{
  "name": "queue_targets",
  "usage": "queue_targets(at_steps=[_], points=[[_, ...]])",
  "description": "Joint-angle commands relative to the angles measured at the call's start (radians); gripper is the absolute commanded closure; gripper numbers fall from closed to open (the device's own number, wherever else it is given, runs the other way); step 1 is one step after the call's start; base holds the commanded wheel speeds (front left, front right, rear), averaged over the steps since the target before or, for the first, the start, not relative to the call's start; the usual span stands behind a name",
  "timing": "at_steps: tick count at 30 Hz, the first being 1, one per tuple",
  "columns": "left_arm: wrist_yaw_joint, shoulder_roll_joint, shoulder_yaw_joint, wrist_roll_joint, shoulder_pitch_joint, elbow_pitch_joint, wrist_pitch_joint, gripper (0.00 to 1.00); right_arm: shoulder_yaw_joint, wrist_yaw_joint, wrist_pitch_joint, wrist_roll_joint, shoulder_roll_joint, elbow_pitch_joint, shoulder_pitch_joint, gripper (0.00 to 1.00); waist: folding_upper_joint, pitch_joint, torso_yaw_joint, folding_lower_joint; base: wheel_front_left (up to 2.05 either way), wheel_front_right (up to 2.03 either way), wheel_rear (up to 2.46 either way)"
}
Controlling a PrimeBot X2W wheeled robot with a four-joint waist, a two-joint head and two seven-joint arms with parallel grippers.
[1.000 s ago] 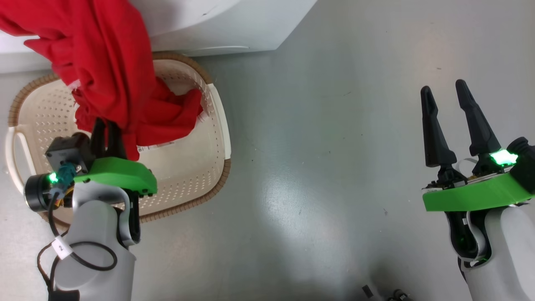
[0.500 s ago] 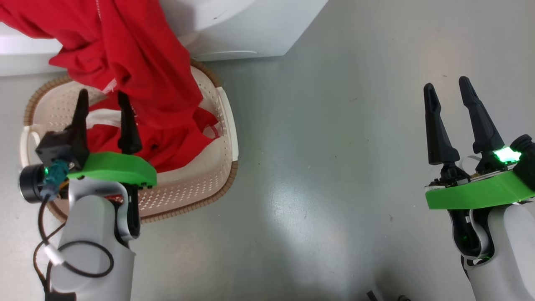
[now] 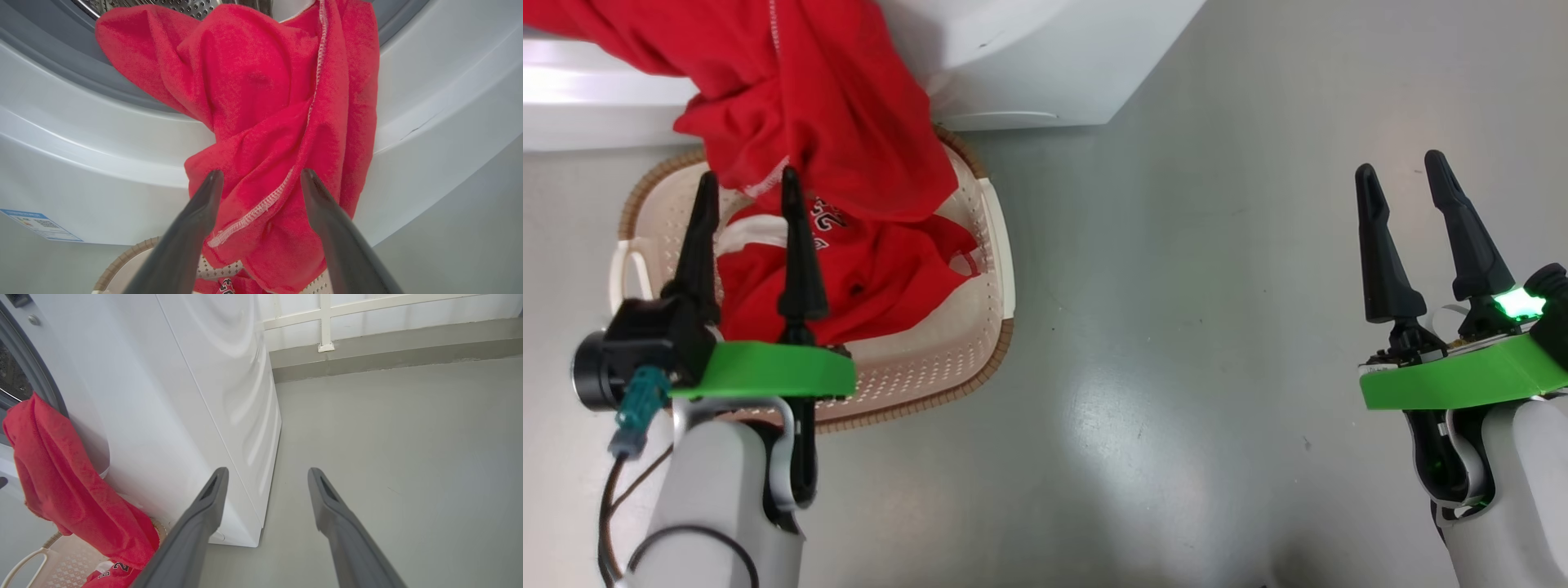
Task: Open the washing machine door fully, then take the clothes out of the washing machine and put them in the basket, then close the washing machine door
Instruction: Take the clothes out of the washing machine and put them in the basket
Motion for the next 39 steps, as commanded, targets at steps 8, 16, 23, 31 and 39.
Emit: queue_targets(at_steps=[8,16,23,31,39], points=[[0.002,0.026,0.002,-0.010,0.109,-0.151,-0.005,0.00,0.021,0.000,-0.006,-0.010,-0.016,-0.023,0.050,0.00,-0.0001,-0.019,0.020,0.0000,0.00,0.00,0.00],[0.015,0.026,-0.005,-0.012,0.194,-0.252,-0.005,0.00,0.022,0.000,-0.006,-0.009,-0.019,-0.024,0.057,0.00,-0.0001,-0.024,0.023,0.0000,0.00,0.00,0.00],[0.030,0.026,-0.020,-0.015,0.213,-0.287,-0.005,0.00,0.018,0.000,-0.006,-0.009,-0.019,-0.026,0.053,0.00,-0.0001,-0.017,0.024,0.0000,0.00,0.00,0.00],[0.035,0.026,-0.028,-0.021,0.184,-0.308,-0.005,0.00,0.018,0.000,-0.006,-0.009,-0.017,-0.026,0.051,0.00,-0.0001,-0.016,0.023,0.0000,0.00,0.00,0.00],[0.004,0.026,0.006,0.013,0.057,-0.283,-0.005,0.00,0.027,0.000,-0.006,-0.009,-0.016,-0.023,0.047,0.00,-0.0001,-0.015,0.018,0.0000,0.00,0.00,0.00]])
